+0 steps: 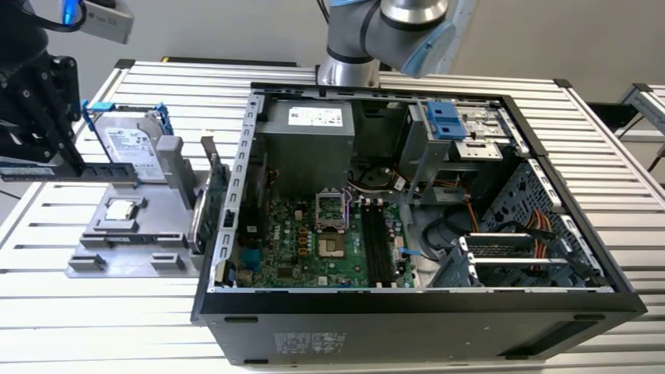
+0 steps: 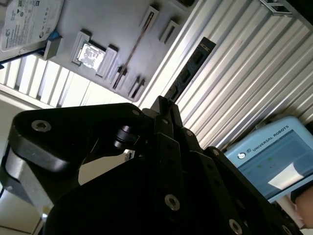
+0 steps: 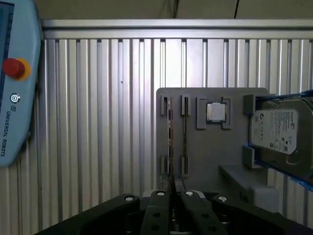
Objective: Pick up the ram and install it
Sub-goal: 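Pick up the ram and move it above insertion slot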
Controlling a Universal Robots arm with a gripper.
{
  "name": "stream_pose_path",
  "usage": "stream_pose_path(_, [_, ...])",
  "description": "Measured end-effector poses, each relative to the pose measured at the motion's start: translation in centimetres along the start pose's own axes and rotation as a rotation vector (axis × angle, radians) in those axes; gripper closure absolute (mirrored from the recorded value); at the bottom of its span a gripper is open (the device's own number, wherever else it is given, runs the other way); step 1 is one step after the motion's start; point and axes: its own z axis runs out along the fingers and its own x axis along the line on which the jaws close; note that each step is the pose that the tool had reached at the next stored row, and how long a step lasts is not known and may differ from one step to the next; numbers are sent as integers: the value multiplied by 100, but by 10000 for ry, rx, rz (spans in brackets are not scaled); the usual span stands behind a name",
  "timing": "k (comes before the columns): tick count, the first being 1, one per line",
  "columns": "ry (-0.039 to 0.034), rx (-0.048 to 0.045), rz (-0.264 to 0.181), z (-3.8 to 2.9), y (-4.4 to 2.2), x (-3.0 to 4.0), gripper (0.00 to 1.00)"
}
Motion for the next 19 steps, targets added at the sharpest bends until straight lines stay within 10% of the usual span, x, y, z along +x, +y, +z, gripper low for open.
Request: stream_pose_path(19, [0,-3,0,-4,-175,-2,100])
